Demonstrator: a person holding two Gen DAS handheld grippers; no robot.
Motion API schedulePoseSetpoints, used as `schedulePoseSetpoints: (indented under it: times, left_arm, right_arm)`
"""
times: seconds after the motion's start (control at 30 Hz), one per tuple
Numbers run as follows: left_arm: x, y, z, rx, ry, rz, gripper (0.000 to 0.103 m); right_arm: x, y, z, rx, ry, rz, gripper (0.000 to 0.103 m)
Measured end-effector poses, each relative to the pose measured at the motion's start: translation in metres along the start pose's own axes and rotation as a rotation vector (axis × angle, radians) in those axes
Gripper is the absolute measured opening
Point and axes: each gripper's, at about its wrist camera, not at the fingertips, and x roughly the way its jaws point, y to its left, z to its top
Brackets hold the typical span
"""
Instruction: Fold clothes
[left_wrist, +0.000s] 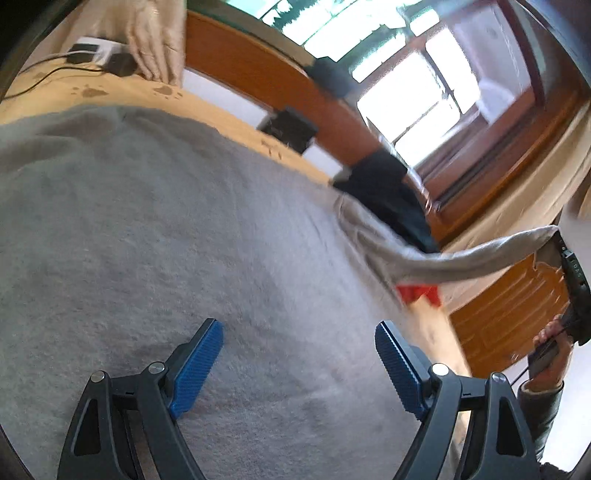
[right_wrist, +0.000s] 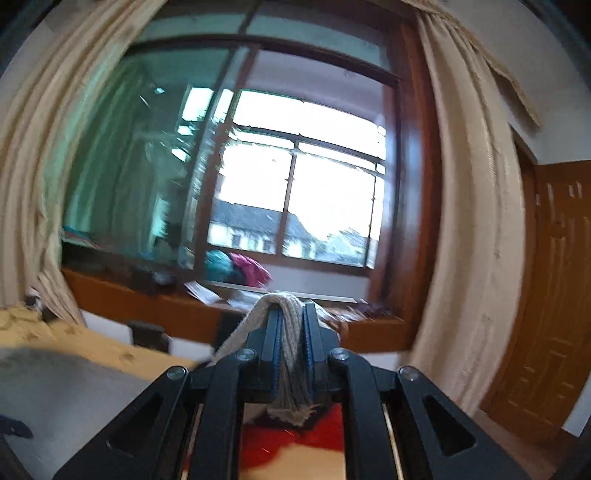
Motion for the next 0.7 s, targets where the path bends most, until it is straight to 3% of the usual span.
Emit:
schedulePoseSetpoints:
  times: [0.2,0.33,0.37,0.43,0.47,0.57,0.7]
  left_arm:
    - [-0.022,0.002,0.003,-0.038,-0.114,0.0,0.086]
    - [-0.054,0.01,0.007,-0.086,-0.273,0.014,0.086]
    - [-0.06,0.013,0.007,-0.098,-0.309,0.031,0.086]
    - [-0.072,0.018,0.008,-0.12,-0.376,0.067,0.087]
    - [-0.074,0.02,0.008,-0.13,-0.393,0.087,0.086]
    - [-0.081,0.03,0.008,-0.168,-0.413,0.129,0.086]
    - [-0.077,0.045,0.009,-0.236,-0.388,0.14,0.086]
  right_arm:
    - [0.008,0.11,0.027,-0.112,-0.033,0.249,0.012]
    - [0.038,0.195,0.018,-0.176,0.088,0.522,0.014]
    - [0.046,0.218,0.011,-0.188,0.138,0.601,0.022]
    - [0.06,0.253,-0.004,-0.214,0.251,0.734,0.061]
    - [0.065,0.268,-0.014,-0.218,0.307,0.799,0.09]
    - [0.064,0.283,-0.035,-0.202,0.347,0.881,0.095]
    - [0.072,0.262,-0.044,-0.121,0.359,0.825,0.095]
